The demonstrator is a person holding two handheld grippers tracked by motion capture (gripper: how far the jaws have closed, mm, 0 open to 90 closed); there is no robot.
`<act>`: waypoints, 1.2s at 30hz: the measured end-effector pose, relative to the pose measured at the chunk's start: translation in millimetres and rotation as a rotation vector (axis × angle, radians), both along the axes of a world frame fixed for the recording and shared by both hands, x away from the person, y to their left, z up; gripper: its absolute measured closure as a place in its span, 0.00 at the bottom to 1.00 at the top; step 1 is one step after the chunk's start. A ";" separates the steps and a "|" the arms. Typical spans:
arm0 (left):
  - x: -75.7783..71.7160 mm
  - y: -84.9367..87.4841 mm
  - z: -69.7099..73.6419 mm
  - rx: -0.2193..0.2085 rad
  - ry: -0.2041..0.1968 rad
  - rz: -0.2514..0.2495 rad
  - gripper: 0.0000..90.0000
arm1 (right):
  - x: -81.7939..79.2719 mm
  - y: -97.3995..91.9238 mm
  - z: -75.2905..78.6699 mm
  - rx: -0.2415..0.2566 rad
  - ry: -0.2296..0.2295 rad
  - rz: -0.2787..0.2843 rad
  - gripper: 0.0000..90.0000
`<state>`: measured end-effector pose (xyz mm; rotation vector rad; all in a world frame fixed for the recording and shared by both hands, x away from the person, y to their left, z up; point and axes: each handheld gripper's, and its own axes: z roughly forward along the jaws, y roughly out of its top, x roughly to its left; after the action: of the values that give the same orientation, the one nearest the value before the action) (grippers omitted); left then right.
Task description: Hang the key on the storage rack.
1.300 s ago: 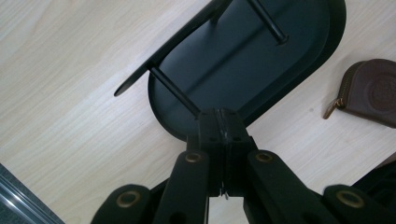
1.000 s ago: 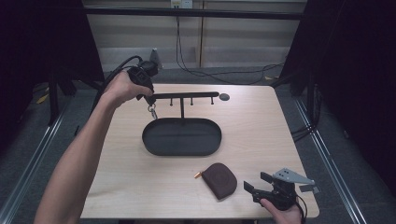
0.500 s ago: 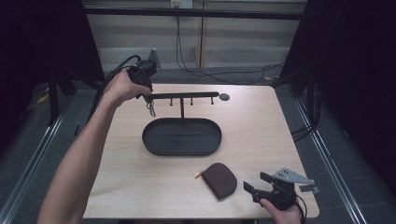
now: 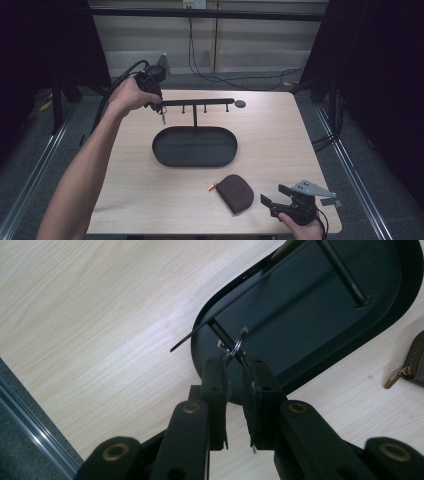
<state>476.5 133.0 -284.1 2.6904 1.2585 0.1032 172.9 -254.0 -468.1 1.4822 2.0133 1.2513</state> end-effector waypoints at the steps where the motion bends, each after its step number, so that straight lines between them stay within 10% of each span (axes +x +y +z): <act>1: -1.0 1.4 0.2 -0.004 -0.002 0.004 0.86 | 0.0 0.2 -0.1 -0.001 0.001 0.000 0.23; 18: -32.8 37.8 8.1 -0.066 -0.028 0.009 0.76 | 0.9 2.1 -0.4 -0.012 0.008 0.003 0.23; 36: -67.6 73.0 -34.3 -0.186 -0.015 0.019 0.66 | 4.8 2.6 -1.0 -0.002 0.012 -0.005 0.23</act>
<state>408.9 206.0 -318.4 2.5155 1.2246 0.0077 177.7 -251.4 -469.1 1.4969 2.0166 1.2406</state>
